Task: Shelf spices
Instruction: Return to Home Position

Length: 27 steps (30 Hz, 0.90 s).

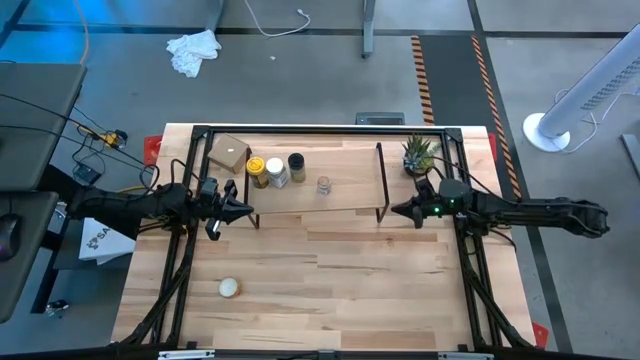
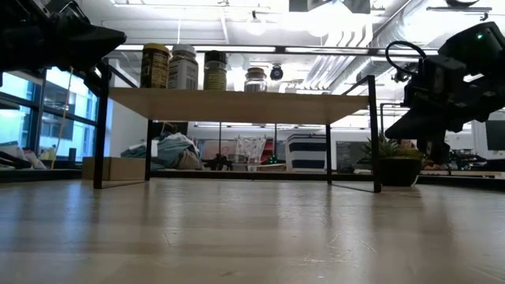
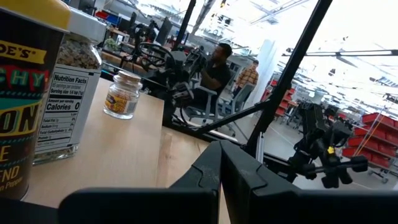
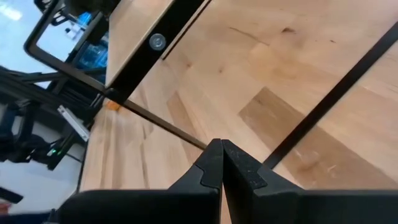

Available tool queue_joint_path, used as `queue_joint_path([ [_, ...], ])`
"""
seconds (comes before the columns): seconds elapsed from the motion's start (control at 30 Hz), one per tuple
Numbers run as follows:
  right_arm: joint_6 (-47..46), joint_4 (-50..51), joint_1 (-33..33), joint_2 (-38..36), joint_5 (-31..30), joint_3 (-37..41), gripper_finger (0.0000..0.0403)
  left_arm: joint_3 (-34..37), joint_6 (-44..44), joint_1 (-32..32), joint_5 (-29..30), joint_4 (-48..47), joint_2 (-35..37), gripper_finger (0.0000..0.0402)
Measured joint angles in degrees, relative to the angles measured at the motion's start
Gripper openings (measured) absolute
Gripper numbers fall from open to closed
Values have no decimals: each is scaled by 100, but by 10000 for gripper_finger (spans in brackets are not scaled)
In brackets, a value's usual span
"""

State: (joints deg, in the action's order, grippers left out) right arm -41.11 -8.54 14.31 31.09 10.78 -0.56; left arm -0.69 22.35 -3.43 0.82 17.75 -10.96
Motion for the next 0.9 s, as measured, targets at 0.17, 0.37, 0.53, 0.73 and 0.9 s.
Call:
queue_joint_path([
  [0.17, 2, 0, 0, 0, -76, 0, 0, 0, 0, 0, 0, 1, 0, 1],
  [0.37, 1, 0, 0, 0, -78, 0, 0, 0, 0, 1, 0, 1, 0, 1],
  [0.53, 3, -2, 0, 0, -80, 0, 0, 0, -1, 1, 0, 1, 0, 1],
  [0.73, 14, -4, 0, 0, -83, 0, 0, 0, -1, 1, 0, 1, 0, 1],
  [0.9, 14, -4, 0, 0, -83, 0, 0, 0, 0, 1, 0, 0, 0, 1],
])
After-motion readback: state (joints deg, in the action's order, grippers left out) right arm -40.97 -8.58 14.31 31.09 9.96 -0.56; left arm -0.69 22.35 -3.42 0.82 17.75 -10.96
